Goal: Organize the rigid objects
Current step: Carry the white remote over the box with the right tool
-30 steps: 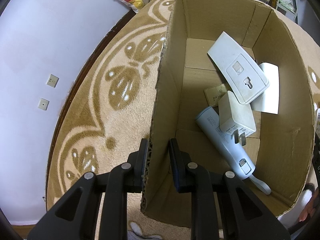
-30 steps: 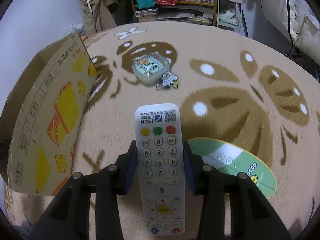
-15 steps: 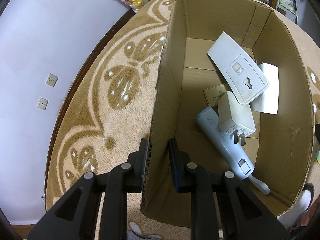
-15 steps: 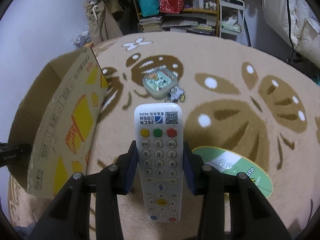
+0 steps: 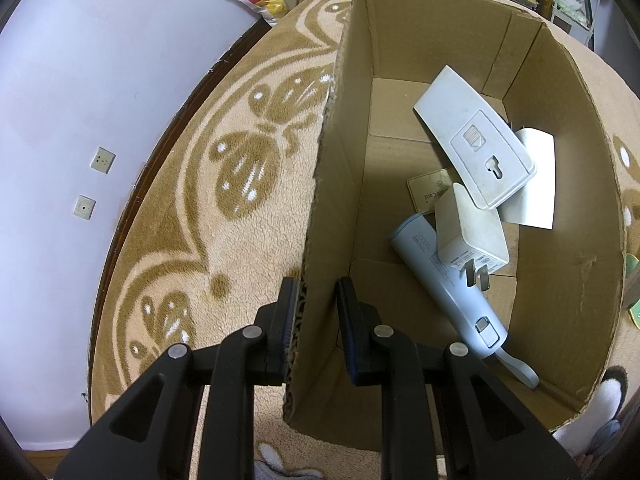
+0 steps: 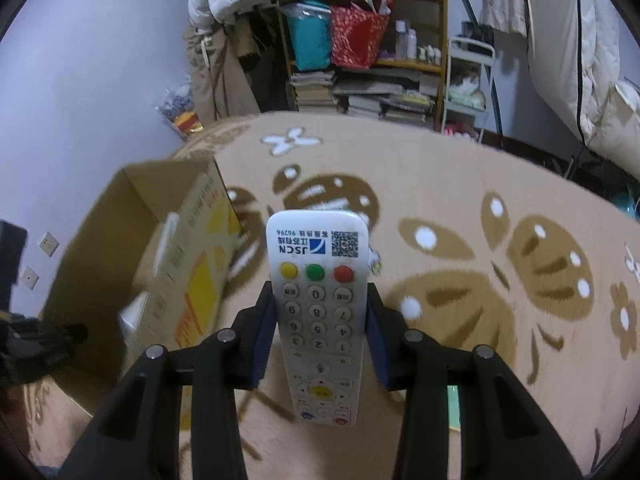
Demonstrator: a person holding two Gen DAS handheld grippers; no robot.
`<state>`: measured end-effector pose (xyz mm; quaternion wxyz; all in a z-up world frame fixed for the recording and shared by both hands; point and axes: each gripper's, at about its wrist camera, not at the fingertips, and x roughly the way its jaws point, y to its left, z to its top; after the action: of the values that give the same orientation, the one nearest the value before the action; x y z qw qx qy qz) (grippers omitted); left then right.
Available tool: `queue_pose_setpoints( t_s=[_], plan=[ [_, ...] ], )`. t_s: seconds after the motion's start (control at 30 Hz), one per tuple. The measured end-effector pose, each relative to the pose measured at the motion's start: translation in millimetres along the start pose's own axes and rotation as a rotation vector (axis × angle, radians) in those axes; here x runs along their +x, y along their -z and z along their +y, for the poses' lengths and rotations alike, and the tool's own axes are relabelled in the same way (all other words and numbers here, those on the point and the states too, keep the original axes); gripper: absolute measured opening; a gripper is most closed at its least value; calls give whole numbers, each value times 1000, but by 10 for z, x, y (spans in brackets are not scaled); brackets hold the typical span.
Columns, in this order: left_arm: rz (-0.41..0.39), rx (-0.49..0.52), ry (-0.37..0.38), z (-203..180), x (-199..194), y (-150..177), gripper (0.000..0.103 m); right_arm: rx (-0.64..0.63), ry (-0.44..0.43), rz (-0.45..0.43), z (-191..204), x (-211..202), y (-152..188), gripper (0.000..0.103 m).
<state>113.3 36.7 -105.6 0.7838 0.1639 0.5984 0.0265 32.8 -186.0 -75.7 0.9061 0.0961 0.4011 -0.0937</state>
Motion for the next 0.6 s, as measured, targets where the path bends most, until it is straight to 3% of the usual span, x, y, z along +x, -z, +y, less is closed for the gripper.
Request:
queue_pose_setpoints(
  t_s=[0.6],
  plan=[
    [4, -6, 22, 41, 30, -27, 18, -110, -143, -161, 837, -378, -741, 44]
  ],
)
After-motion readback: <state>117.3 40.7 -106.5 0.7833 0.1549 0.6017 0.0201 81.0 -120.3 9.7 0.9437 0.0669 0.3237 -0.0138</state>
